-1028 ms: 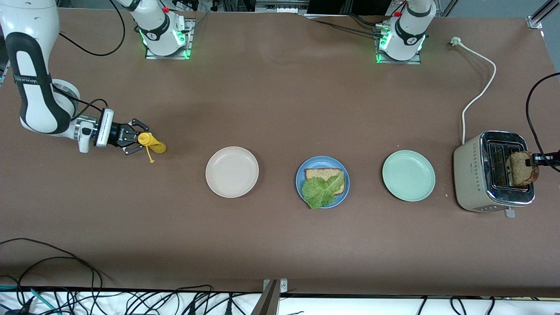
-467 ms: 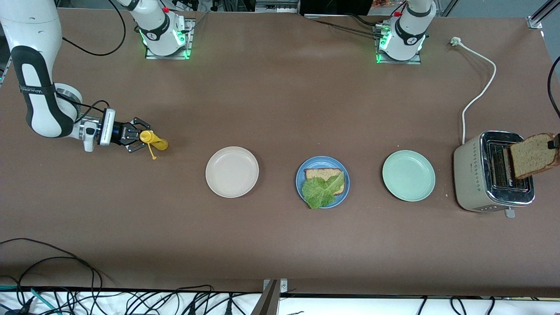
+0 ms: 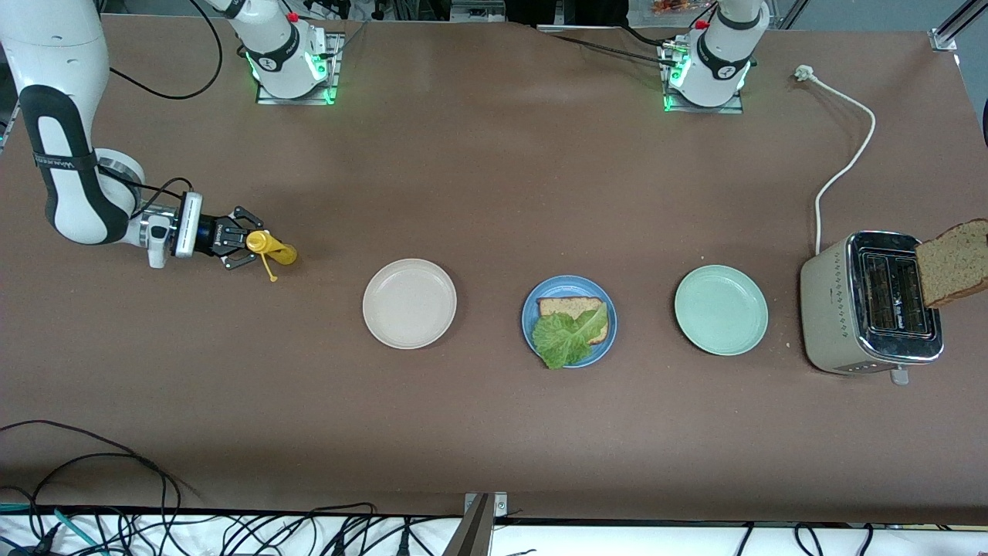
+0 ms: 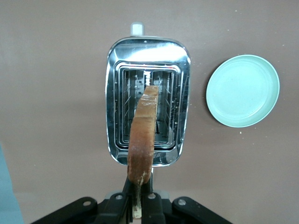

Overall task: Make sandwich in blue plate with both arms
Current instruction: 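Release the mustard bottle while the left gripper lifts the bread out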

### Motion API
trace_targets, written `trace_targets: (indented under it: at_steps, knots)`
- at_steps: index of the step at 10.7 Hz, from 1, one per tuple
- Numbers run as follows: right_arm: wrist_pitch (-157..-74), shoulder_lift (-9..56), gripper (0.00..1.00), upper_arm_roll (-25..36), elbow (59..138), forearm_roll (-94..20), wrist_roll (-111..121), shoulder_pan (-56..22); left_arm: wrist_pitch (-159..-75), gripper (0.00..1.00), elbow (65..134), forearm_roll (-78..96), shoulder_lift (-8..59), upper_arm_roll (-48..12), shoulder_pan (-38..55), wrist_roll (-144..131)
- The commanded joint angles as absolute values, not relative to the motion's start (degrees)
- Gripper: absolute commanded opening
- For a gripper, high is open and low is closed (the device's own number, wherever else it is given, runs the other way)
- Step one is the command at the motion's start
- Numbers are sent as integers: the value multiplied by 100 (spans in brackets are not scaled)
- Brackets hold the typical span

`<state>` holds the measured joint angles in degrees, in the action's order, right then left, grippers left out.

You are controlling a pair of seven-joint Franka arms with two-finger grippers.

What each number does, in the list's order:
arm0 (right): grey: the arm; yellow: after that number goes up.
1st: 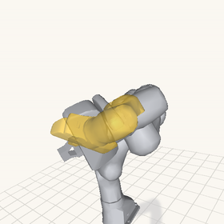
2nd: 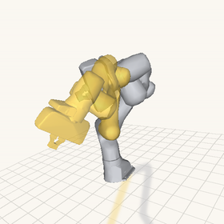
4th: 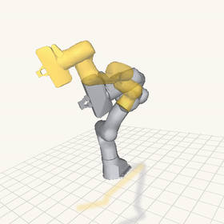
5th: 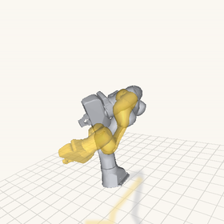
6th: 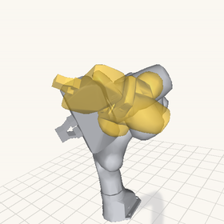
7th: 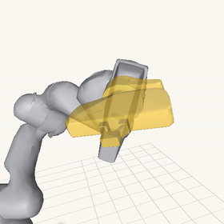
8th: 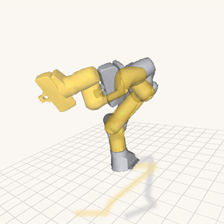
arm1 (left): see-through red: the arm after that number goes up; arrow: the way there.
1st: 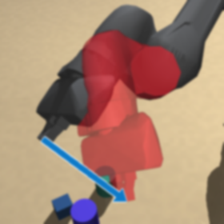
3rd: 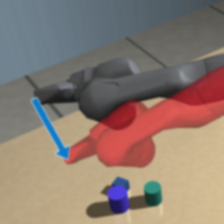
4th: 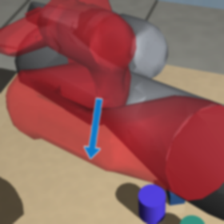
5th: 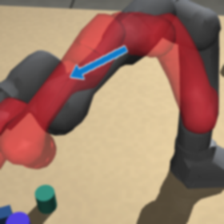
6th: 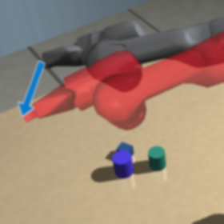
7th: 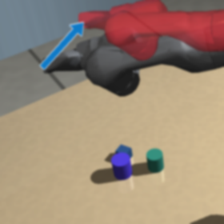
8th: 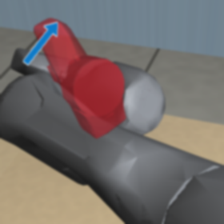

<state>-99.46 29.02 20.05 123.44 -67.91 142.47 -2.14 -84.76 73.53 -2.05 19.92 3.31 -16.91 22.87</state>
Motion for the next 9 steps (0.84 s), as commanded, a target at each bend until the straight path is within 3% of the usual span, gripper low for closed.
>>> trace_targets:
  at_steps: [1,2,7,9]
  knots:
    - [-9800,2945,93,2030,12191,-6882,14247,-158,-8385,0,7330,-202,1942,351,-1276,1997]
    - [-9782,2944,100,2030,12086,-6882,14204,-158,-8385,0,7330,-176,1942,386,-1048,1734]
    - [-9607,2682,100,2302,11340,-5936,12485,-158,-8464,0,8084,989,1960,369,16,732]
    - [-9536,2410,100,2373,11067,-5198,11318,-150,-8909,0,8479,1990,2012,186,149,205]
